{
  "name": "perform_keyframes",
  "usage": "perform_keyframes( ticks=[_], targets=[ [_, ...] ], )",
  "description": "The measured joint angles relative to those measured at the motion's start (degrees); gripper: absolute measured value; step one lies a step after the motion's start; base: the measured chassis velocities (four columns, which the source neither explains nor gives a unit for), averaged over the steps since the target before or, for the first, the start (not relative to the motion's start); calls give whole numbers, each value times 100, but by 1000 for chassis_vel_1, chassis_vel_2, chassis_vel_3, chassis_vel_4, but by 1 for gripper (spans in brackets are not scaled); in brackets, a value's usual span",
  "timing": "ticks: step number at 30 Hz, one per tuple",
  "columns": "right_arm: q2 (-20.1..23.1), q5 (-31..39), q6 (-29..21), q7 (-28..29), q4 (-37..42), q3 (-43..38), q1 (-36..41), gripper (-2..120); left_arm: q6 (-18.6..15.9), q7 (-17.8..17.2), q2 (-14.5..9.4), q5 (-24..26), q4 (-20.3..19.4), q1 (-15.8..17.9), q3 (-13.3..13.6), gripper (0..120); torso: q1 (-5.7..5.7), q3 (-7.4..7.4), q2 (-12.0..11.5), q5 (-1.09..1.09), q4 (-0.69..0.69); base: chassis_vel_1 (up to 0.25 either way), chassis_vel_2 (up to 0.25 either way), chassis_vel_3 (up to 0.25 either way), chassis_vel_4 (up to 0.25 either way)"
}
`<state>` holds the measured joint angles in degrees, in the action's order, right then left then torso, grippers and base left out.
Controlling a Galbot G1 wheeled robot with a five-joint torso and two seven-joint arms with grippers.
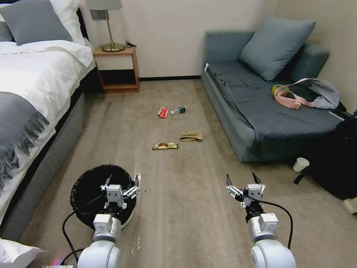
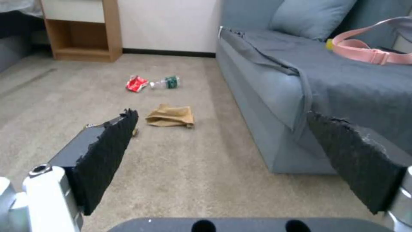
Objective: Pick up the trash bin, then pick up the garbage on the floor and place it into the trash bin.
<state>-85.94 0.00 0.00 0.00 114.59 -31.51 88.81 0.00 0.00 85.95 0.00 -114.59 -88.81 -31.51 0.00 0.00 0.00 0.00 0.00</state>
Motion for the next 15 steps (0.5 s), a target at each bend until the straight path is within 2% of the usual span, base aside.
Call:
perform_keyframes(
  ticks=[15],
  targets=[
    [0,0,0,0,0,0,0,100,0,0,0,0,0,0,0,100,0,0,0,0,0,0,0,0,0]
  ],
)
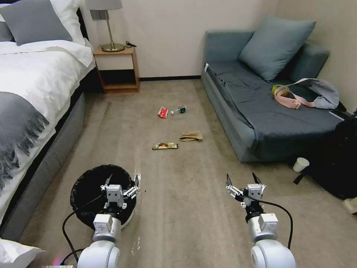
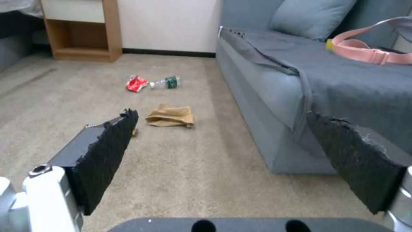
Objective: Pick up the trash bin, then pick up the garbage on the floor and place it into the trash bin.
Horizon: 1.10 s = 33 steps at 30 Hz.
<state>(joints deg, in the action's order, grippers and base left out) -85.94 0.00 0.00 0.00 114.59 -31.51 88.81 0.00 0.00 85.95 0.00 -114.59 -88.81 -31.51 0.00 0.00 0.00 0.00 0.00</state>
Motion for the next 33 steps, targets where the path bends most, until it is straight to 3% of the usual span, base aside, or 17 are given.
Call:
perform_keyframes(
  ticks=[10,13,17,18,20,21,23,24,26,29,31,33],
  targets=[
    [0,0,13,0,3,-19,17,100,2,2,-4,23,1,0,-8,100,0,0,0,0,-1,0,0,0,0],
    [-23,22,187,32,127,-234,224,100,50,89,-58,236,44,-2,-110,100,0,0,0,-2,-3,0,0,0,0],
    [-99,118,762,188,532,-978,945,100,239,373,-262,960,200,-9,-479,100,0,0,0,0,1,0,0,0,0],
    [-99,118,762,188,532,-978,945,100,239,373,-262,960,200,-9,-479,100,0,0,0,0,1,0,0,0,0],
    [-92,154,903,224,672,-1279,1334,100,375,578,-399,1462,312,-15,-729,100,-1,1,0,7,3,0,0,0,0],
    [-40,198,980,204,782,-1375,1427,100,426,659,-459,1666,355,-18,-834,100,0,0,0,-12,1,0,0,0,0],
    [101,310,1119,203,1015,-1591,1595,100,398,693,-513,1810,306,-23,-963,100,0,1,0,-1,-2,0,0,0,0],
    [244,406,1187,195,1159,-1711,1691,100,290,713,-577,1937,165,-22,-1115,100,0,0,0,21,1,0,0,0,0],
    [450,578,1192,141,1266,-1751,1757,100,46,716,-765,2116,-106,18,-1485,100,0,1,1,-16,2,0,0,0,0],
    [590,690,1159,119,1326,-1756,1766,100,-266,720,-929,2224,-201,20,-1675,100,0,0,0,12,0,0,0,0,0],
    [709,758,1109,100,1340,-1727,1762,100,-564,699,-1165,2352,-322,13,-1903,100,0,1,1,-10,0,0,0,0,0],
    [792,775,1091,90,1340,-1695,1737,100,-848,662,-1358,2467,-333,10,-2078,100,0,0,0,7,0,0,0,0,0]
  ],
)
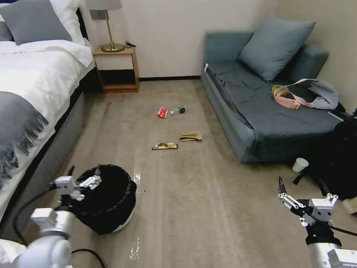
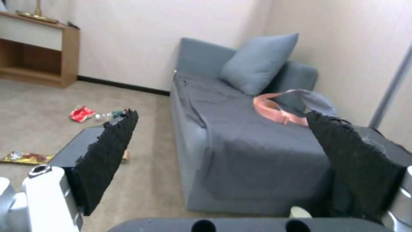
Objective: Pick up the trash bin, then pick up the garbage on the floor and place it into the trash bin.
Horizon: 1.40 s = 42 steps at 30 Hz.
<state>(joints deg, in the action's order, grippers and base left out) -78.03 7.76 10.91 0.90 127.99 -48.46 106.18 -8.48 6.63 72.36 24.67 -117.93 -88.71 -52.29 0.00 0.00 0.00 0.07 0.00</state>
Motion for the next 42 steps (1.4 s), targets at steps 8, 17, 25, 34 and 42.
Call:
perform_keyframes(
  ticks=[8,17,25,34,42],
  targets=[
    [65,-18,14,-81,-66,123,-49,100,-444,-144,-420,468,418,62,-277,100,0,0,0,-6,0,0,0,0,0],
    [70,-35,183,-160,-159,137,-36,100,-1050,-417,-658,1117,597,78,-48,100,0,0,0,-7,0,0,0,0,0],
    [32,-52,272,-169,-225,144,-47,100,-1300,-635,-618,1111,778,176,157,100,0,0,-1,-6,0,0,0,0,0],
    [-8,-93,384,-173,-353,123,-29,100,-1202,-699,-606,1043,1006,189,172,100,0,0,0,-7,1,0,0,0,0],
    [-13,-117,386,-151,-496,207,-150,100,-1154,-794,-514,999,1343,219,296,89,0,0,-1,-7,0,0,0,0,0]
  ],
)
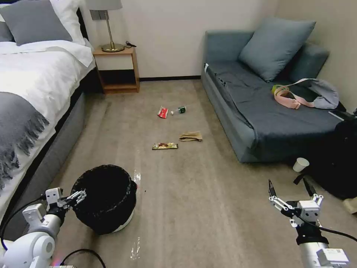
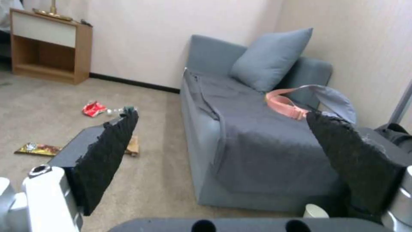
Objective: Pick up the trash bin, then pick up the garbage on the floor and place it into the trash bin.
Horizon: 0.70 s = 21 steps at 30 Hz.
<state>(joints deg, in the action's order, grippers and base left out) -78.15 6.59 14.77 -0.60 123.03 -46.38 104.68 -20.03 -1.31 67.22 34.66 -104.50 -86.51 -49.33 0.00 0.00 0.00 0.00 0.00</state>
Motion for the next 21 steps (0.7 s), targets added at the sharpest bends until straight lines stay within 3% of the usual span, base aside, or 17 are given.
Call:
perform_keyframes(
  ticks=[21],
  targets=[
    [-94,-8,131,12,-72,-47,44,100,71,17,79,47,346,35,145,20,0,0,0,-1,0,0,0,0,0]
  ],
)
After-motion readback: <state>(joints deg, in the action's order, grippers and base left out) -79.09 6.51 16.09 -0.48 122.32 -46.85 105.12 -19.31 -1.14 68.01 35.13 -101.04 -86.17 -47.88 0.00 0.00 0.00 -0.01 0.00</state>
